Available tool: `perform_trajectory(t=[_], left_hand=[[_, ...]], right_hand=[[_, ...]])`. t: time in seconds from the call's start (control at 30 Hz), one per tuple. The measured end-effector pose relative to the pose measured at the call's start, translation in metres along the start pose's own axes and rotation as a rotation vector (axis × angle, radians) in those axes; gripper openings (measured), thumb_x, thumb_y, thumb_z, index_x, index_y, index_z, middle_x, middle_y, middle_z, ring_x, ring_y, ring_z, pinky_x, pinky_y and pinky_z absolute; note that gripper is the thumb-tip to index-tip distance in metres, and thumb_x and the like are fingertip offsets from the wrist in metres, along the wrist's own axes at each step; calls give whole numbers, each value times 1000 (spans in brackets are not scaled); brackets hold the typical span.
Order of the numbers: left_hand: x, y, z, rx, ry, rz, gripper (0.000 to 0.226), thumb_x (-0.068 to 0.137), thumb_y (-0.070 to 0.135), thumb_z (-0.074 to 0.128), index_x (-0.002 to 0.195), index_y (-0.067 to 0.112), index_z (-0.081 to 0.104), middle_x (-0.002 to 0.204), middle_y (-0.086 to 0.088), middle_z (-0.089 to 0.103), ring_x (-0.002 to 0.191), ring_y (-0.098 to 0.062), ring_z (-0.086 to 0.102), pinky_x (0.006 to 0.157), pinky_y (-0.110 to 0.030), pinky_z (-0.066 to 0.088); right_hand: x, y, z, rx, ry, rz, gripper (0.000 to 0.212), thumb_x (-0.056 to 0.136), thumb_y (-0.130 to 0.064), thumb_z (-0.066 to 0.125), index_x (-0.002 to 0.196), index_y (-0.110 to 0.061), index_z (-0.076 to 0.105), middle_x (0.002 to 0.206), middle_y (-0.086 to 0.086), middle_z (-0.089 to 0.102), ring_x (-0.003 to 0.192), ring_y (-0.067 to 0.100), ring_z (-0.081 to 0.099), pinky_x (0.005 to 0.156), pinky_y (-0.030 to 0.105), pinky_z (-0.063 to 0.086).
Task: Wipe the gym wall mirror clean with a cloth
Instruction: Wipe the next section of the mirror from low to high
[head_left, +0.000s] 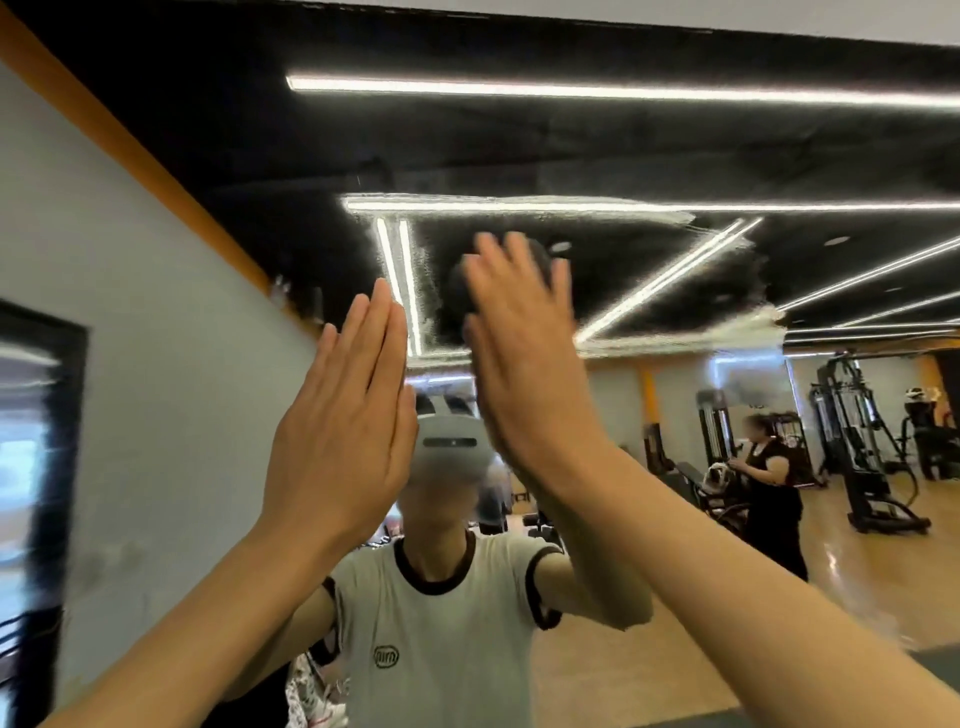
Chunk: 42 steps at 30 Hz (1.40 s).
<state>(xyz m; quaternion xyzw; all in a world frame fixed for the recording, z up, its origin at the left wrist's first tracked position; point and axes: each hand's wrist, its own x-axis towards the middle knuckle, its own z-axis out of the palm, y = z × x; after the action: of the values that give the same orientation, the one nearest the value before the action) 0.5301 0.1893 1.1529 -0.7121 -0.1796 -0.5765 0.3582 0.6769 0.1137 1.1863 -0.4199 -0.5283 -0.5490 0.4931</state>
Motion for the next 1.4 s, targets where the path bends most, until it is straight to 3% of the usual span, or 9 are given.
perform_trajectory(t=[0.1,0.33,0.47,0.57,0.77,0.9,1.07,1.17,1.4], left_hand=[[0,0,1,-2,11,4,60,106,25,26,160,3,14,169,-10,9,157,-21,5,126,-30,-2],[1,-1,1,-4,21,-2,59,106,28,23,160,3,18,169,-11,12,156,-22,9,126,-29,-2],[0,-2,2,2,19,5,59,106,27,25,160,3,17,169,-10,11,156,-22,8,126,-28,-2],[1,-1,-1,2,25,13,59,105,27,27,159,1,21,168,-11,14,156,-22,10,126,-26,-2],[1,0,-3,-1,1,2,60,107,33,20,160,5,17,169,-9,11,156,-21,9,125,-24,-6],[-3,5,-7,-32,-6,-16,61,106,32,21,160,5,16,169,-7,9,156,-19,6,124,-23,-6],[-24,31,-3,-76,3,-21,60,106,28,24,160,4,15,169,-8,8,156,-15,2,125,-25,-5],[-30,48,5,-102,-11,-45,61,105,27,26,160,4,15,169,-9,8,156,-15,2,125,-25,-6],[-32,56,15,-34,-18,-50,62,105,29,23,160,2,13,169,-14,8,156,-21,2,125,-28,-7]], right_hand=[[22,10,-3,-59,-37,-144,43,101,-9,44,144,-2,49,153,17,45,147,32,32,122,43,6],[25,87,-46,-153,143,354,44,107,-13,32,150,-3,37,162,15,29,154,27,16,124,42,-3],[35,15,0,-116,35,-34,45,99,-6,43,145,-2,46,156,18,40,149,32,28,124,46,7],[33,10,4,-121,-76,-273,50,104,-20,32,149,-3,42,157,16,39,149,30,29,123,39,6],[13,146,-84,-186,5,216,50,107,-14,33,156,-8,27,165,11,22,154,23,12,126,31,-2],[7,139,-81,-223,120,420,49,109,-14,29,157,-4,22,166,13,17,155,25,8,124,40,-5],[-20,28,-7,-140,23,-56,55,101,-7,47,154,-2,31,163,17,26,153,29,16,126,43,1],[-23,37,-9,-138,-25,-183,57,100,-7,52,154,-4,32,163,15,27,152,27,20,126,41,2],[-36,170,-107,-216,42,363,54,106,-15,29,158,-8,19,167,10,16,155,19,5,127,43,-3]])
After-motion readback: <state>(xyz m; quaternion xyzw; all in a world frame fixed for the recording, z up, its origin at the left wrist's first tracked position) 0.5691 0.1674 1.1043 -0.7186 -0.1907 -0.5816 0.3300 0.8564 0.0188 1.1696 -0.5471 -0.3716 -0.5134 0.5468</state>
